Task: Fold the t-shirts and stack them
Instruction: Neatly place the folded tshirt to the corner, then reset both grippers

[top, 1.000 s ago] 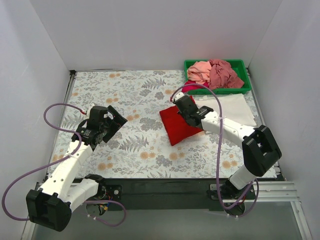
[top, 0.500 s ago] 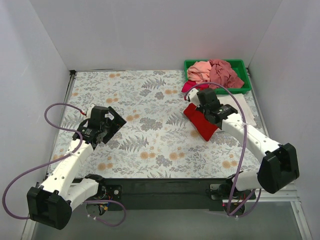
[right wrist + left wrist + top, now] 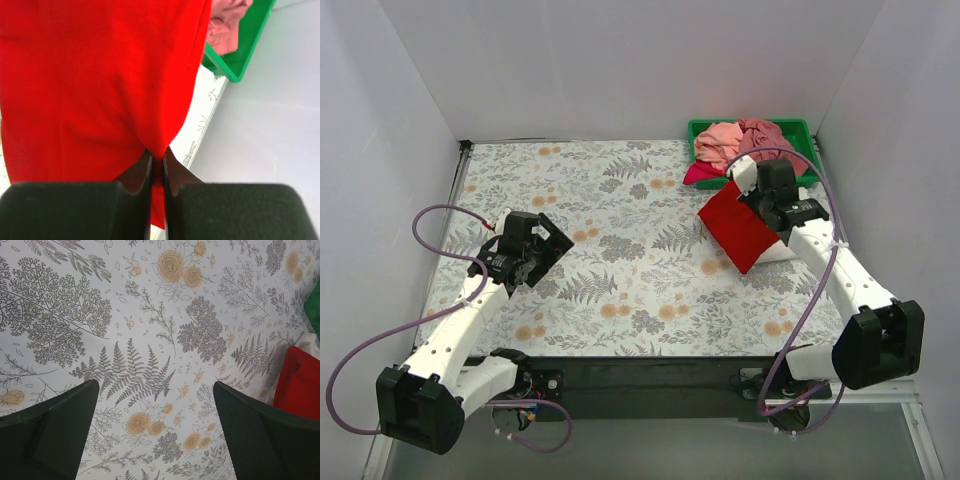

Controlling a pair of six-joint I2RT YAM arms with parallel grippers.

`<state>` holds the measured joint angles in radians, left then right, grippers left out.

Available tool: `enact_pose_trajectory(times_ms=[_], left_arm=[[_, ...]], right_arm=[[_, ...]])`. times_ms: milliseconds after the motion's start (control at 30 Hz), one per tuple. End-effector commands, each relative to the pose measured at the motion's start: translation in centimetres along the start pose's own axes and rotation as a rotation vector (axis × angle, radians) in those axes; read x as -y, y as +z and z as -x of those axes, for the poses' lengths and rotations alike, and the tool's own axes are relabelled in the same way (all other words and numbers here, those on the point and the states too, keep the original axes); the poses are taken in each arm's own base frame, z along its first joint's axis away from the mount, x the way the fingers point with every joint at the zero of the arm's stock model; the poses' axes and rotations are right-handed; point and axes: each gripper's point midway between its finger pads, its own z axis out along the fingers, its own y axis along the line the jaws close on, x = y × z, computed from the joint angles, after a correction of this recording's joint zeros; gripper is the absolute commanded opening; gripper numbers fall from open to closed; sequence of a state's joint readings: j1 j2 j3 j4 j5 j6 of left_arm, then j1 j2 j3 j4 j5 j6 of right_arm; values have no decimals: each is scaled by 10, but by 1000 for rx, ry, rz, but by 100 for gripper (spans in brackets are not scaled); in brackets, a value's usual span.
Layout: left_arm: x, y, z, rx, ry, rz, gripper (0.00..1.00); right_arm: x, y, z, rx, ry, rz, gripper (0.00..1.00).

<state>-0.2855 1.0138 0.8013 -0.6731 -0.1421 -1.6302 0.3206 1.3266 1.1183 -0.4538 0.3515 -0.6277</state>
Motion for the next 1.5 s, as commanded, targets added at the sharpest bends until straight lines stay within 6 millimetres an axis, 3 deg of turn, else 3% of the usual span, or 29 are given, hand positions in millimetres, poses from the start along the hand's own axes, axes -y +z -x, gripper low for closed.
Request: enact_pose_trajectory(times_ms=[0, 200, 500, 700, 900, 933, 967, 1033, 1067, 1100, 1167, 1267, 1300, 1367, 1467], left_arm=[[13, -9, 11, 34, 6, -39, 98], [14, -8, 11, 34, 8, -39, 98], [13, -7, 11, 31, 9, -30, 98], [11, -6, 11, 35, 6, -24, 98], [10, -5, 10, 29, 5, -13, 98], [10, -6, 11, 31, 3, -12, 98], [10, -6, 11, 31, 2, -12, 98], [11, -8, 12, 33, 0, -16, 98], [12, -9, 12, 34, -2, -17, 98], [13, -10, 13, 36, -3, -21, 98], [14, -14, 16, 43, -5, -22, 98], [16, -22, 20, 59, -14, -28, 98], [16, -25, 22, 67, -15, -32, 98], [14, -30, 25, 82, -15, -31, 98], [4, -37, 26, 96, -14, 5, 98]], right_arm=[[38, -4, 20, 109, 112, -50, 1], [46, 38, -17, 33, 259, -5, 1], [55, 89, -78, -44, 679, 32, 1], [51, 104, -103, -72, 818, 67, 1], [46, 105, -131, -100, 1004, 70, 2], [44, 104, -134, -101, 1037, 82, 9], [42, 104, -136, -101, 1048, 90, 31], [42, 101, -133, -79, 1055, 112, 51], [46, 96, -127, -57, 1049, 107, 90], [51, 93, -123, -41, 1047, 102, 98], [64, 83, -111, 10, 1038, 87, 98], [86, 55, -92, 89, 1021, 37, 98], [94, 37, -83, 128, 1039, 9, 98], [90, 22, -80, 148, 1080, -6, 98], [87, -22, -75, 211, 1127, -73, 98]])
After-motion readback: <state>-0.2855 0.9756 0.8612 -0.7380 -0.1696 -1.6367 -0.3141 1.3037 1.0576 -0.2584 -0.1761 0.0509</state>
